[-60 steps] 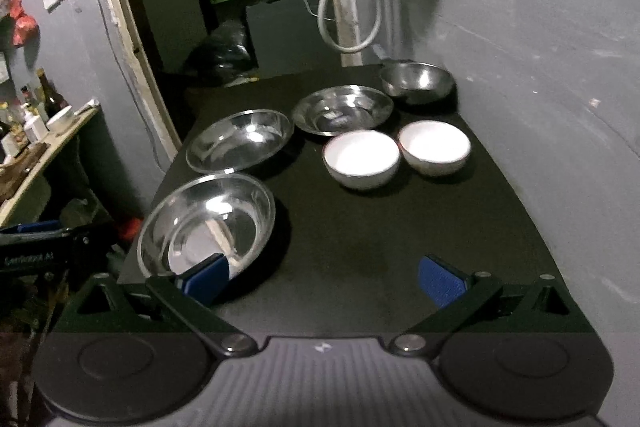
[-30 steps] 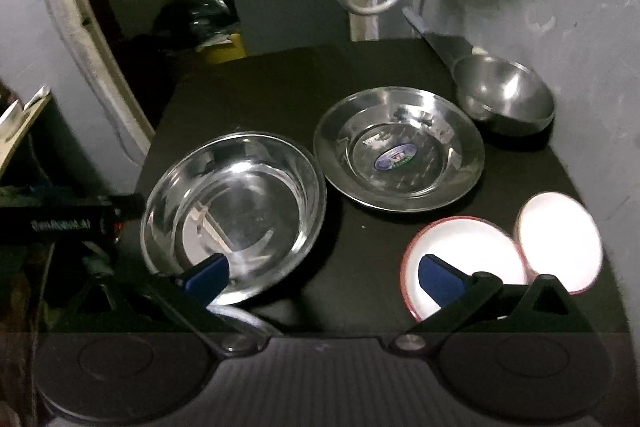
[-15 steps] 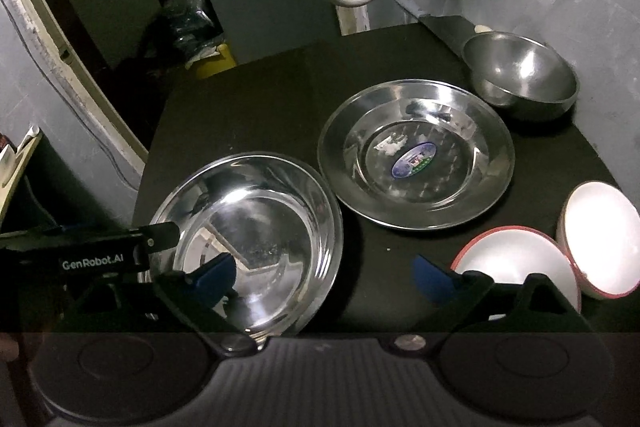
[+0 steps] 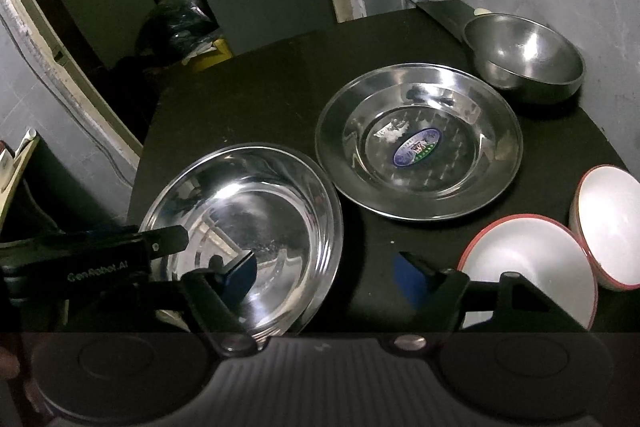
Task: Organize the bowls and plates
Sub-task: 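Move the left tool down to the rim of the large steel basin, then close the left tool on the large steel basin rim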
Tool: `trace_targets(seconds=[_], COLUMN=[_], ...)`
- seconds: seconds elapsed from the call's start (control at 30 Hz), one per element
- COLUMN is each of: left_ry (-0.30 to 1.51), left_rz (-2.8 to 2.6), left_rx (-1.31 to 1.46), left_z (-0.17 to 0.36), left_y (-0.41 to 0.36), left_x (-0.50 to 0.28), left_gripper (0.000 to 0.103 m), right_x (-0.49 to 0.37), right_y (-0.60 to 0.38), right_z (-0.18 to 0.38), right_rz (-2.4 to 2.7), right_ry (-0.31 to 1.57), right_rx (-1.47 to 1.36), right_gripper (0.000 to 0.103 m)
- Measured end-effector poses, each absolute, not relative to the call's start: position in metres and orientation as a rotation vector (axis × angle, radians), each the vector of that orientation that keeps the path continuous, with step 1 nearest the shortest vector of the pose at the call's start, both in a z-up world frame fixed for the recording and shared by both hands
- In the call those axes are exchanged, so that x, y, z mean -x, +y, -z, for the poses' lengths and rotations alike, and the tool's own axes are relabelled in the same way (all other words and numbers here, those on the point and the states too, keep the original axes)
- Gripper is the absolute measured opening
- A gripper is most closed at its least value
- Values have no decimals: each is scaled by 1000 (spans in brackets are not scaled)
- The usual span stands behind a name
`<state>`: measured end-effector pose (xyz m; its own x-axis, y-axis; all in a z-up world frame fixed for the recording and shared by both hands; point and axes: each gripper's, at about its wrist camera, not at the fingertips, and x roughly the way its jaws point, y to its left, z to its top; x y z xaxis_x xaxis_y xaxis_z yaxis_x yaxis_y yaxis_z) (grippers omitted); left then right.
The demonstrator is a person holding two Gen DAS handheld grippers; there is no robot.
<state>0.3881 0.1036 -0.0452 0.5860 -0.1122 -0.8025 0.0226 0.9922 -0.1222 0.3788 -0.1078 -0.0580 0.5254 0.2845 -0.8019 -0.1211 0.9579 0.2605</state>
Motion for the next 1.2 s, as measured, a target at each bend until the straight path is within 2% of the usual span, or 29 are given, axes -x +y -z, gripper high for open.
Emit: trace_targets(seconds=[0.13,0.2,0.3,0.53,0.7,0.97,1.2], left_ry=[957,962,972,968,966,957,949], left_rz=[80,77,79,78,78,104,93], left_rx=[105,103,97,91,87,80,85], left_z=[48,49,51,52,52,53,53], left_y=[103,103,103,102,101,101,103], left_x=[-388,-388,-387,-387,-387,-385,-384], left_gripper=[47,44,40,39,37,36,22], right_x=[-379,-379,-379,-379,-378,-376,-374], right_y=[-108,-109,-111,-111,-110,-108,-106], right_z=[62,64,67,72,73,73,74], right_rz=[-239,-235,-228,-227,-232,-226,-229], right_ry=[998,1002,1010,1012,1008,1011,1003], right_rx=[-187,-196,-212,-232,-243,-253,-250], right_gripper=[74,67,65,58,41,31,17])
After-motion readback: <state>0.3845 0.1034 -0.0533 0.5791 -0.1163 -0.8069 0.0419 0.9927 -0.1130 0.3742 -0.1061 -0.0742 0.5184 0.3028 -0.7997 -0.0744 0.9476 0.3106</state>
